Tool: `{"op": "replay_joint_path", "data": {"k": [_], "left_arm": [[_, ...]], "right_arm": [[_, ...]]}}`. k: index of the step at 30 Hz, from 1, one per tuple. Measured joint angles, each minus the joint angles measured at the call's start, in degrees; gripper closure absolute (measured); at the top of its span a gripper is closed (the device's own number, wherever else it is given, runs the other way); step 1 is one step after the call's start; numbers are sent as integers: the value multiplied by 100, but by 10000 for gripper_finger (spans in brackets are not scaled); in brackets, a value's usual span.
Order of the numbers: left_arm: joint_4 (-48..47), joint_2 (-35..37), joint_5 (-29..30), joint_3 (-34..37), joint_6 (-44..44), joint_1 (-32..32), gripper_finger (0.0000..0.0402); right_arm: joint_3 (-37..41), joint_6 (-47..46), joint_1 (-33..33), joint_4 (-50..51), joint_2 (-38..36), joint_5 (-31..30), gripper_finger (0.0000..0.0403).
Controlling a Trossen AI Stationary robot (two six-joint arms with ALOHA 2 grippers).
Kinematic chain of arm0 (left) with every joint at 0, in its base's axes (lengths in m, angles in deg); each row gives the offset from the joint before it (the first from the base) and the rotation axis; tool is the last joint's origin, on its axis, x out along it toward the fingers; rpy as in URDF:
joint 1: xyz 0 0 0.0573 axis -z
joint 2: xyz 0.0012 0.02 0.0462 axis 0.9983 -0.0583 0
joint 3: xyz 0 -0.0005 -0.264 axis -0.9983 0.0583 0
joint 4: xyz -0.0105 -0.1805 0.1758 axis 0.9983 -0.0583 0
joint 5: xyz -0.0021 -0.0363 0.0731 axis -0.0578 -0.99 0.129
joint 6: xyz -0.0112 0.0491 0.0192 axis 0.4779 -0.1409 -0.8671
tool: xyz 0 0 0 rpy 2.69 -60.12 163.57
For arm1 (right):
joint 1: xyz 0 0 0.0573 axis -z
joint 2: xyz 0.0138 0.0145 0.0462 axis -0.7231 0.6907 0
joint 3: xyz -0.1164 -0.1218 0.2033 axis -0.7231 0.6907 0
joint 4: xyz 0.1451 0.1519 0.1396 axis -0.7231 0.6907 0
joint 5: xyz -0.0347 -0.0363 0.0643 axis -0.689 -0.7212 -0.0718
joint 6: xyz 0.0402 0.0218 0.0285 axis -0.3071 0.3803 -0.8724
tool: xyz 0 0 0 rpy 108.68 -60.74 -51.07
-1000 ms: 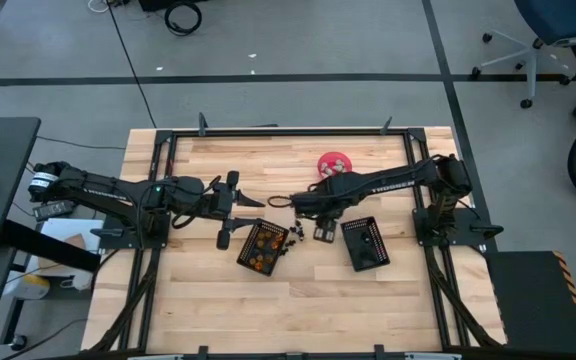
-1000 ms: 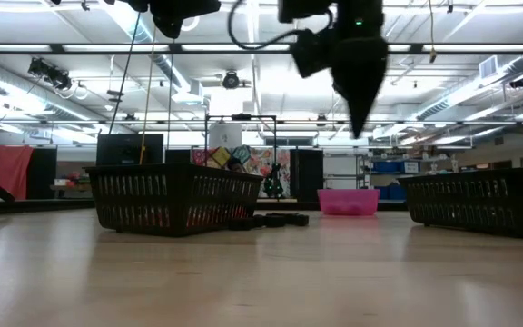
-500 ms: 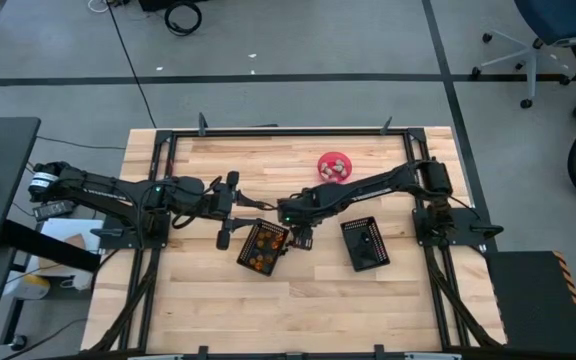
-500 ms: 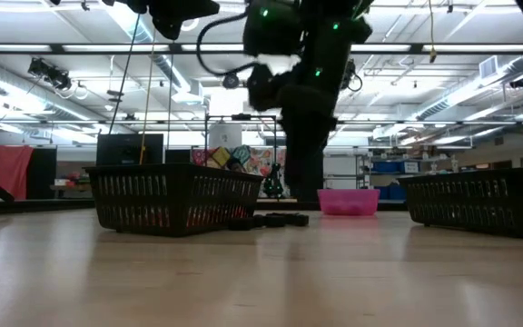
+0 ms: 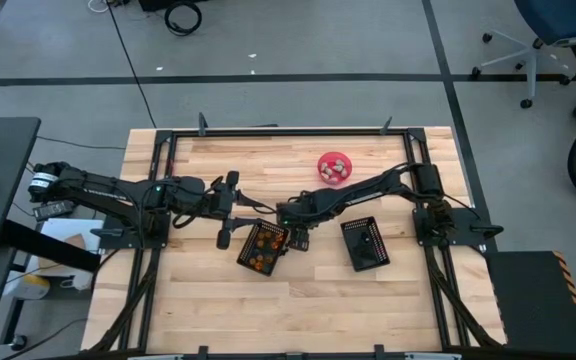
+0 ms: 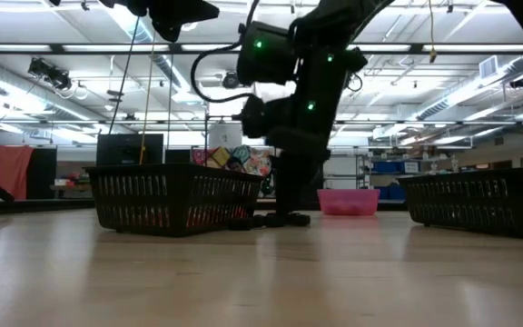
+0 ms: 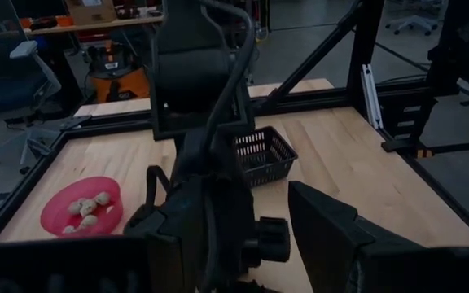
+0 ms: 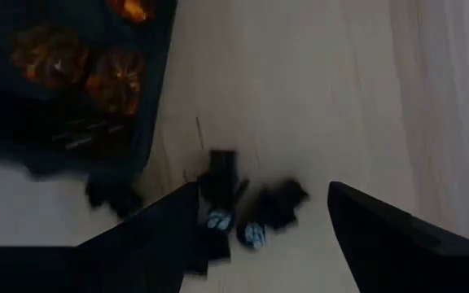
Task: Sort Halloween decoration
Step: Put the black skeleton toy into the right black bin
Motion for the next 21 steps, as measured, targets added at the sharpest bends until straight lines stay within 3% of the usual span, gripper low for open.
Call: {"op": "replay_joint_path", "data": {"k": [9, 21], "left_arm": [[4, 2, -2, 0, 2, -2, 246], [4, 2, -2, 0, 2, -2, 246]], "right_arm": [[60, -2, -3, -48, 95, 2, 150], [68, 153, -5, -47, 93, 202, 283]]}}
